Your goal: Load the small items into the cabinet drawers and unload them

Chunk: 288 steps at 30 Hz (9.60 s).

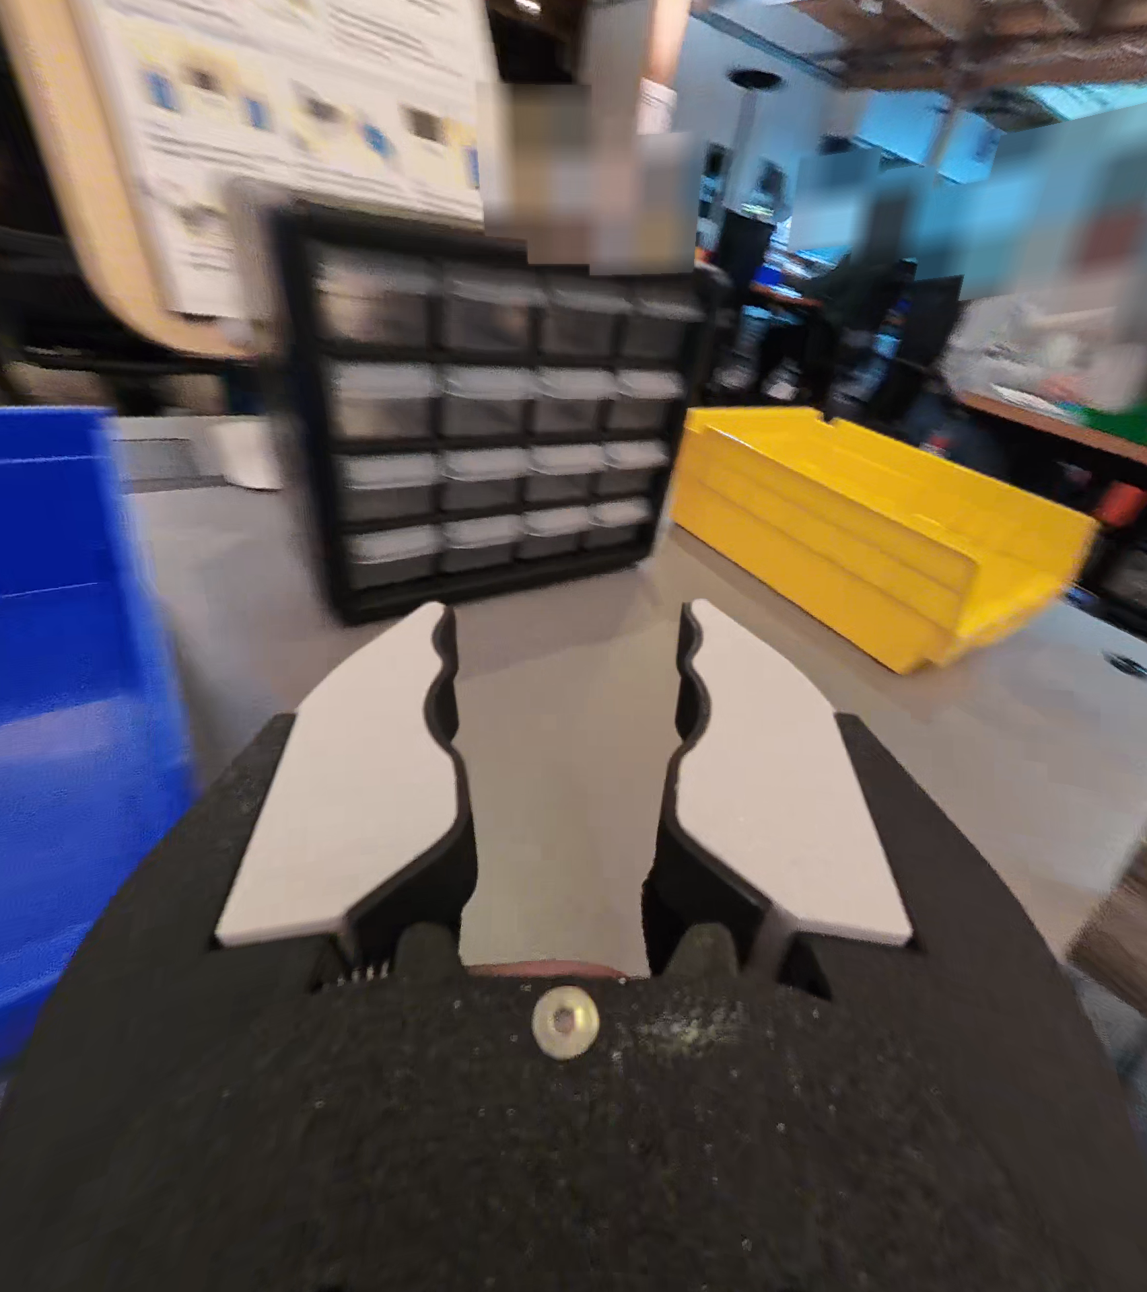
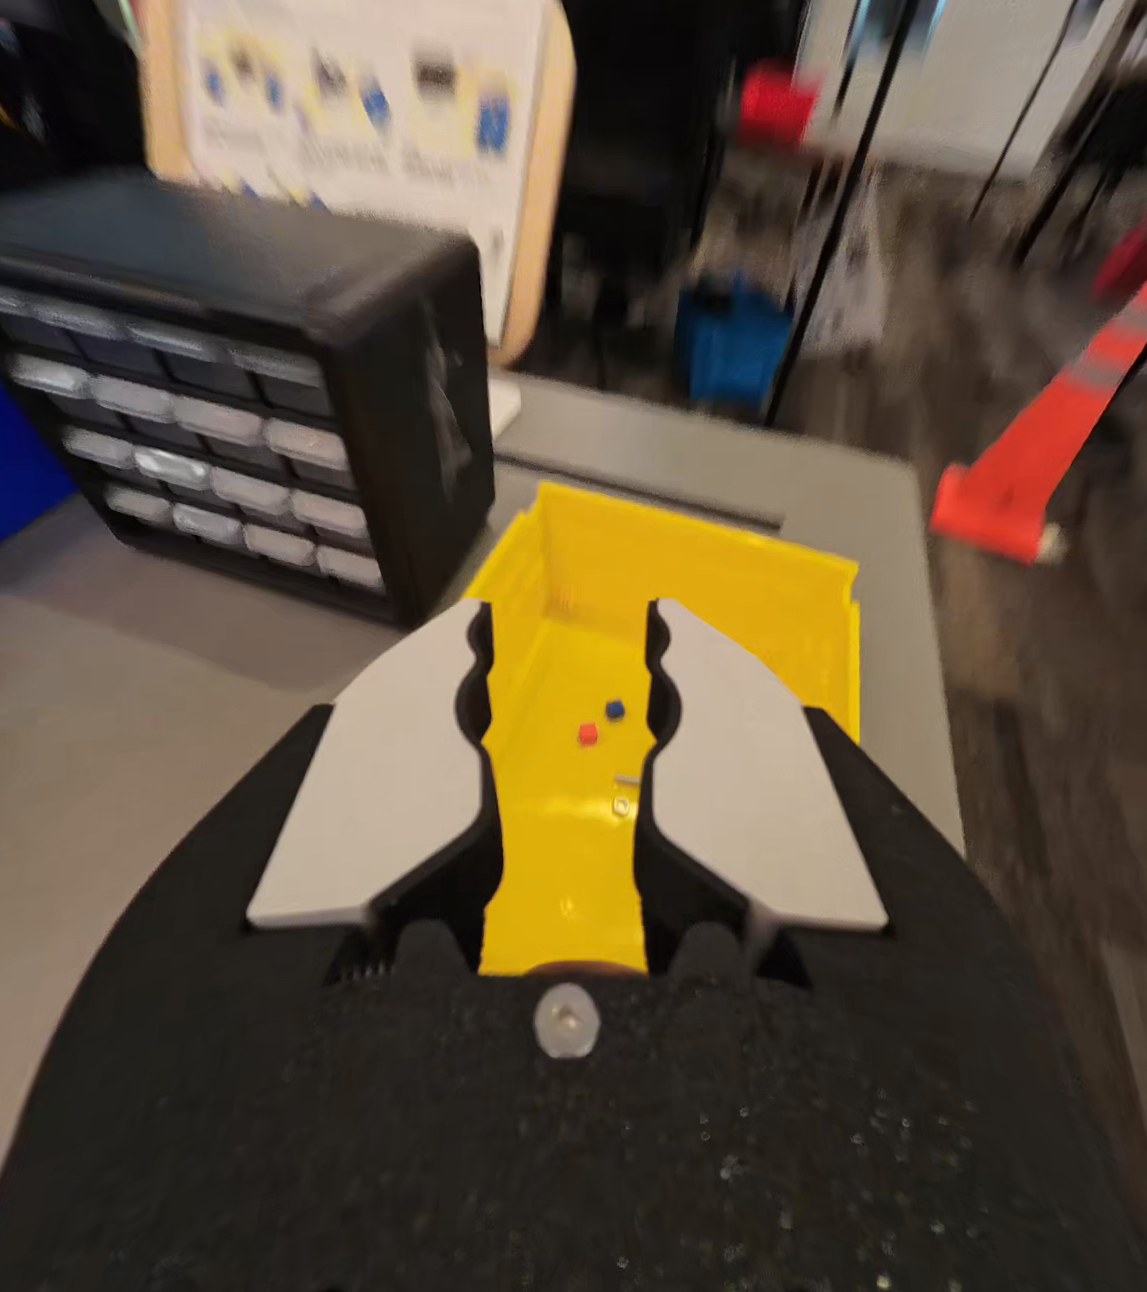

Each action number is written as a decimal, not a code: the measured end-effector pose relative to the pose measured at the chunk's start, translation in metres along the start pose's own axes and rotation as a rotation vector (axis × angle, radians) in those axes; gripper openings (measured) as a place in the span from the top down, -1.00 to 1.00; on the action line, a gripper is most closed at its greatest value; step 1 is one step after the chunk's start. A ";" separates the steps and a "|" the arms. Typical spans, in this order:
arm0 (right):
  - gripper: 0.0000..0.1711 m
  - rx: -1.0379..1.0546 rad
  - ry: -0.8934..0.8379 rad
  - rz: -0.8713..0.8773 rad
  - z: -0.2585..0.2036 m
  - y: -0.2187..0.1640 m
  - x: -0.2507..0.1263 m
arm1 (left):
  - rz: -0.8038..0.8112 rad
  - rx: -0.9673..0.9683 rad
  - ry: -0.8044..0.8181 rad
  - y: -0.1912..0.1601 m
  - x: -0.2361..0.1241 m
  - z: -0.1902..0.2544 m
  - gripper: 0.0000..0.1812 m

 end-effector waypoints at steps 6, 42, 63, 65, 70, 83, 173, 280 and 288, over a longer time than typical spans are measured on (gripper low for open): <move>0.51 -0.031 -0.117 0.036 -0.039 -0.102 -0.031 | -0.037 0.039 0.468 -0.001 -0.079 -0.033 0.40; 0.59 0.029 -0.124 -0.059 -0.041 -0.144 -0.029 | -0.127 -0.155 -0.076 -0.030 0.090 0.084 0.20; 0.63 0.097 -0.220 0.011 0.011 -0.128 -0.045 | -0.418 -0.138 0.058 -0.067 0.275 0.131 0.83; 0.62 0.050 -0.259 0.049 0.017 -0.119 -0.053 | -0.421 -0.166 0.052 -0.065 0.263 0.120 0.88; 0.62 0.036 -0.333 0.105 0.037 -0.105 -0.070 | -0.463 -0.176 -0.035 -0.059 0.223 0.094 0.95; 0.64 0.244 -0.229 0.071 0.044 -0.113 -0.069 | -0.477 -0.171 -0.223 -0.025 0.100 0.080 0.94; 0.62 -0.090 -0.100 -0.163 -0.030 -0.155 -0.025 | 0.002 -0.341 0.302 -0.052 -0.082 0.017 0.92; 0.78 -1.035 0.336 -0.833 0.043 -0.035 0.266 | -0.364 -0.431 -0.068 -0.061 0.250 0.166 0.72; 0.73 -0.986 0.293 -0.755 0.057 -0.024 0.276 | -0.297 -0.470 -0.050 -0.053 0.261 0.138 0.73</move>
Point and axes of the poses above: each gripper's, where its closed fingertips meet, x out along the fingers, y out of its top, z = x × y across the jaws, the point moved 8 cm from there along -x, back along the fingers, and after that the axes turned 15 degrees about -y, right-handed, at the moved point
